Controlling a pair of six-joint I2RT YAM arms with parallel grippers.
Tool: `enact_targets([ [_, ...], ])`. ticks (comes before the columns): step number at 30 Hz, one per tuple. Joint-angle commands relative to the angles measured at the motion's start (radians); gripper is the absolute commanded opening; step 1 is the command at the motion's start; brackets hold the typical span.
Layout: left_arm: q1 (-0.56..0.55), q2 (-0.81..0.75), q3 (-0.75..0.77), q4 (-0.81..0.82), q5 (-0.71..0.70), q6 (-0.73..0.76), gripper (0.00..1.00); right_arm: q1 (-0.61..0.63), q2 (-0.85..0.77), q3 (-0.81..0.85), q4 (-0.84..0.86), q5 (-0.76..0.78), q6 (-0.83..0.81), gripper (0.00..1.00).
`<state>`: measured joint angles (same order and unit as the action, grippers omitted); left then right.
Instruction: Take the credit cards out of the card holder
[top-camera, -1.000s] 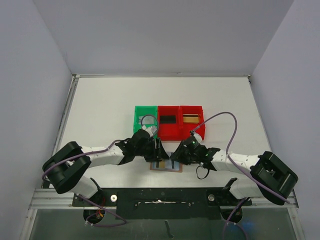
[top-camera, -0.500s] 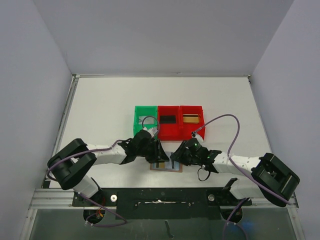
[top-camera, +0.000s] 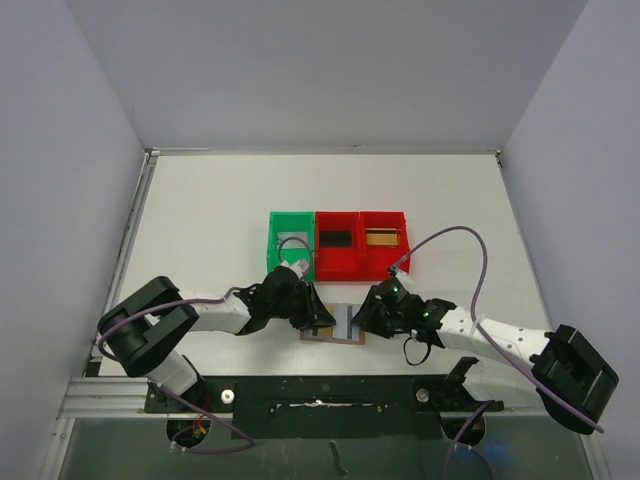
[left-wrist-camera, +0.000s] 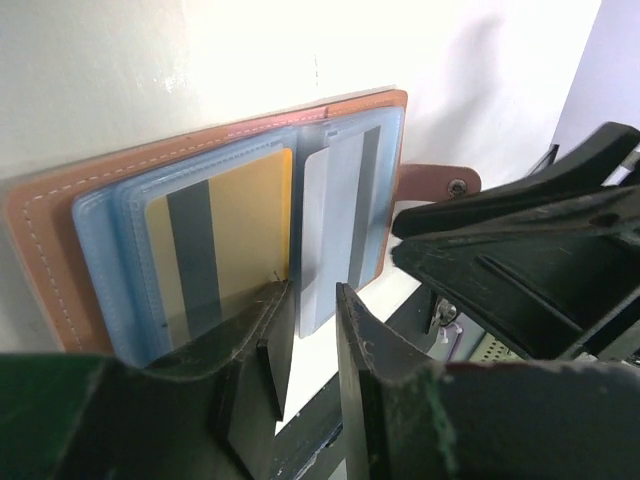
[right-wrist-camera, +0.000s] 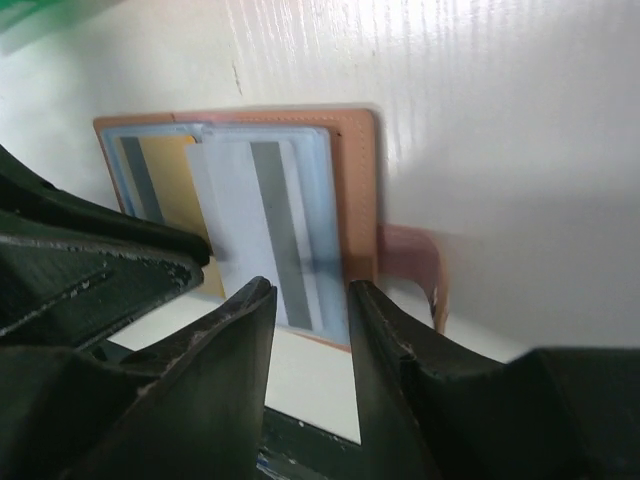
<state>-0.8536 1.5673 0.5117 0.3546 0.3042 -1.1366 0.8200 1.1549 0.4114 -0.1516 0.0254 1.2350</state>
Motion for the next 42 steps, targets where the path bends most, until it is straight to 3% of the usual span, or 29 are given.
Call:
enact_targets([
  [1, 0.001, -0.005, -0.025, 0.045, -0.013, -0.009, 0.22, -0.005, -0.094, 0.108, -0.273, 0.075, -0.098, 0.34],
  [7, 0.000, -0.036, -0.018, 0.056, -0.006, 0.031, 0.27, -0.019, -0.173, 0.129, -0.286, 0.121, -0.063, 0.30],
  [13, 0.001, -0.094, 0.019, 0.018, -0.054, 0.101, 0.33, -0.018, -0.274, 0.098, -0.223, 0.145, -0.039, 0.35],
  [19, -0.001, -0.171, 0.036, -0.031, -0.099, 0.134, 0.39, -0.021, -0.283, 0.134, -0.287, 0.191, -0.039, 0.40],
  [23, -0.001, -0.276, 0.042, -0.126, -0.185, 0.182, 0.51, -0.021, -0.288, 0.140, -0.247, 0.187, -0.075, 0.51],
  [27, -0.007, -0.397, 0.073, -0.320, -0.395, 0.193, 0.76, -0.015, -0.300, 0.148, -0.189, 0.191, -0.135, 0.69],
  [34, 0.014, -0.598, 0.027, -0.411, -0.604, 0.152, 0.77, -0.008, -0.410, 0.099, -0.081, 0.193, -0.189, 0.99],
  [37, 0.033, -0.617, 0.006, -0.366, -0.611, 0.173, 0.77, 0.002, -0.459, 0.072, -0.035, 0.262, -0.221, 0.99],
  [39, 0.057, -0.617, -0.018, -0.307, -0.587, 0.204, 0.77, 0.022, -0.519, 0.009, 0.100, 0.269, -0.289, 0.98],
  [42, 0.130, -0.612, -0.024, -0.285, -0.434, 0.267, 0.78, 0.029, -0.582, -0.068, 0.214, 0.244, -0.316, 0.97],
])
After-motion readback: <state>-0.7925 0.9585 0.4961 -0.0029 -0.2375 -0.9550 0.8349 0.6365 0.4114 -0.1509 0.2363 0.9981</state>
